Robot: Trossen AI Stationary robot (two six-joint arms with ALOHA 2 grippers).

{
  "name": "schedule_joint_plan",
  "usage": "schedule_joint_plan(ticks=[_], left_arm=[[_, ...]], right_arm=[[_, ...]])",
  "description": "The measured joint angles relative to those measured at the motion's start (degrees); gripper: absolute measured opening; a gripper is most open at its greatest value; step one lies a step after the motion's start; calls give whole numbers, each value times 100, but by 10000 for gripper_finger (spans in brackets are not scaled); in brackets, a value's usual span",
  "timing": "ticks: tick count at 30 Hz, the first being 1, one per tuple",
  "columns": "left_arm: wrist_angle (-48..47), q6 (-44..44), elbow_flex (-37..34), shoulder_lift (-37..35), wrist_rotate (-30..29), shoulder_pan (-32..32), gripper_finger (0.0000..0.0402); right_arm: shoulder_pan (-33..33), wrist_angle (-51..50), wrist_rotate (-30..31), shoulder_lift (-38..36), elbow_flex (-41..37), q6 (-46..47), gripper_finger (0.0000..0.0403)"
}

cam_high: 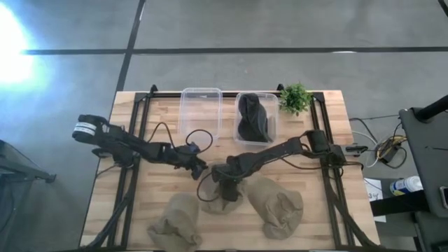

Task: Pick & Place hat
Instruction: Put the middle brown cap into the left transparent bin

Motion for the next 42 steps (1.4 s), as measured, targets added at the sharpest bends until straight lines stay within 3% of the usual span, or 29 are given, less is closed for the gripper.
schedule_joint_plan(ticks=[11, 18, 25, 37, 42], left_arm=[[1347, -615, -11, 216, 1475, 34, 127], [1326, -790, -11, 46, 1515, 29, 112], [779, -840, 26, -325, 1505, 19, 14], [376, -785, 7, -1798, 1172, 3, 6], [361, -636, 110, -2624, 987, 3, 6]], right_arm=[[-51, -35, -41, 49, -9, -329, 107], [-81, -45, -16, -41, -11, -309, 107], [-102, -143, 185, -469, -59, -245, 107], [-107, -345, 394, -2257, -37, 475, 107], [-57, -394, 1289, -3159, -68, 1045, 107]])
